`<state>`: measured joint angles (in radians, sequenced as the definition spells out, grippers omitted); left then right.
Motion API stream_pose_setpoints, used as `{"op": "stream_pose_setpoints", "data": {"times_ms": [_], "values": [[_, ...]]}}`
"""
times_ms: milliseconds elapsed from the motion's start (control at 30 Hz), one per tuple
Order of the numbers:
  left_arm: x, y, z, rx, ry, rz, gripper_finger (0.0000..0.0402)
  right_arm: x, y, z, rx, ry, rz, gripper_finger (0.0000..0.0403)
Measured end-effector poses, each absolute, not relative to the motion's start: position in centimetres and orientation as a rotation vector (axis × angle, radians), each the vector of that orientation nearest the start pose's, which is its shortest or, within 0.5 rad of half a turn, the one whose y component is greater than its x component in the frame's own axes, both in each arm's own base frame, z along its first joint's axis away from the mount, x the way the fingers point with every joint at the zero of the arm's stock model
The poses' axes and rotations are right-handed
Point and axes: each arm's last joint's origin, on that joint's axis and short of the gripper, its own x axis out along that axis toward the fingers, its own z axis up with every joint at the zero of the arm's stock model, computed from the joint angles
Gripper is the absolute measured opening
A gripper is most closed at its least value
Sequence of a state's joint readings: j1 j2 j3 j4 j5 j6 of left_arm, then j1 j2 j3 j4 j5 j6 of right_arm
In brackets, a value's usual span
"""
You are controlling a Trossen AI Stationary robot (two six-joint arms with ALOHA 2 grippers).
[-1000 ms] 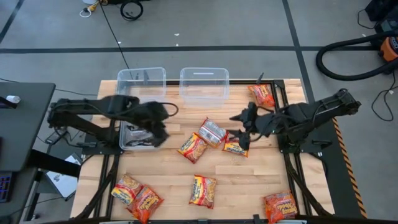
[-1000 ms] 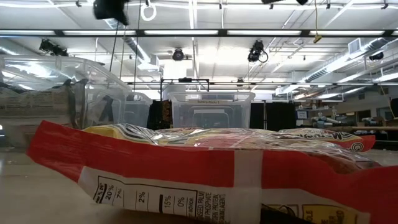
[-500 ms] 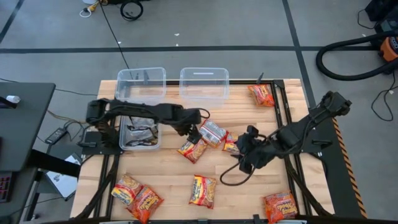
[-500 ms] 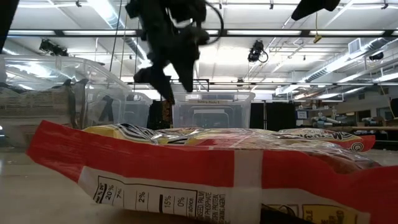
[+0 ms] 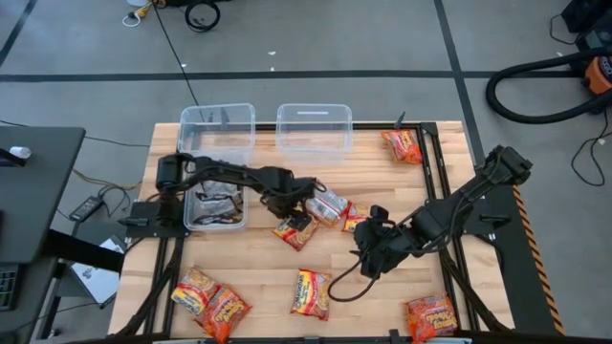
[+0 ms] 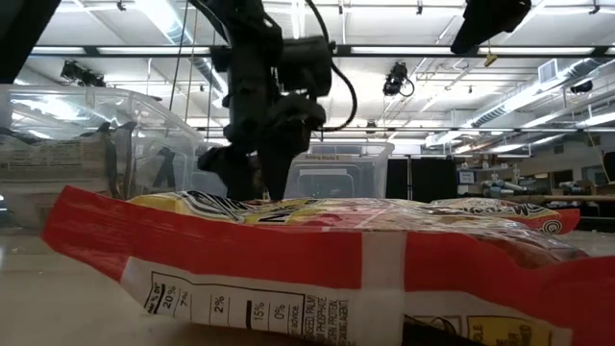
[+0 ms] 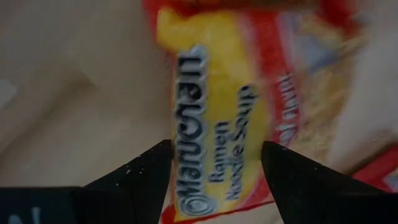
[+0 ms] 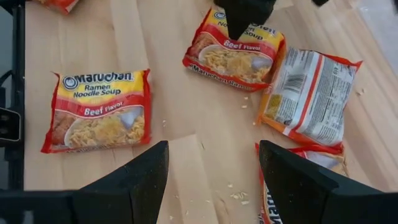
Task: Sort Maruchan noodles
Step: Put the top left red noodle pack into the top left transparent bin
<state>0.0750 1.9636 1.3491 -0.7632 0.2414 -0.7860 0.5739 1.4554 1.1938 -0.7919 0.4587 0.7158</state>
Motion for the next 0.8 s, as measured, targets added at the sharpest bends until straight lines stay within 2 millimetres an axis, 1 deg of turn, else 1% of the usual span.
{"op": "stream_pose_setpoints", "data": {"times_ms": [200, 300, 367, 433, 500, 600, 700, 800], "values": [[37.8, 1.8, 14.7, -0.876, 1.4, 0.377, 0.0251, 24.9, 14.6, 28.1, 0.155, 0.872, -0.215, 0.0255], [38.0, 1.3, 14.7, -0.846, 1.387, 0.359, 0.0248, 24.9, 14.6, 28.0, 0.153, 0.873, -0.215, 0.0255], [38.1, 1.1, 14.7, -0.836, 1.375, 0.355, 0.0236, 24.9, 14.6, 28.0, 0.152, 0.873, -0.215, 0.0255], [38.1, 1.0, 14.9, -0.831, 1.366, 0.36, 0.0213, 24.9, 14.5, 28.1, 0.144, 0.87, -0.22, 0.0255], [38.1, 1.0, 14.9, -0.831, 1.364, 0.371, 0.0179, 24.8, 14.3, 28.3, 0.134, 0.856, -0.227, 0.0255], [37.9, 1.1, 15.5, -0.823, 1.353, 0.38, 0.0121, 24.5, 13.9, 29.0, 0.138, 0.825, -0.242, 0.0255], [37.4, 1.1, 16.9, -0.819, 1.321, 0.398, 0.0065, 24.3, 13.3, 29.6, 0.141, 0.805, -0.25, 0.0255], [36.7, 1.2, 19.9, -0.827, 1.252, 0.402, 0.0016, 24.2, 12.7, 30.0, 0.144, 0.794, -0.258, 0.0255]]}}
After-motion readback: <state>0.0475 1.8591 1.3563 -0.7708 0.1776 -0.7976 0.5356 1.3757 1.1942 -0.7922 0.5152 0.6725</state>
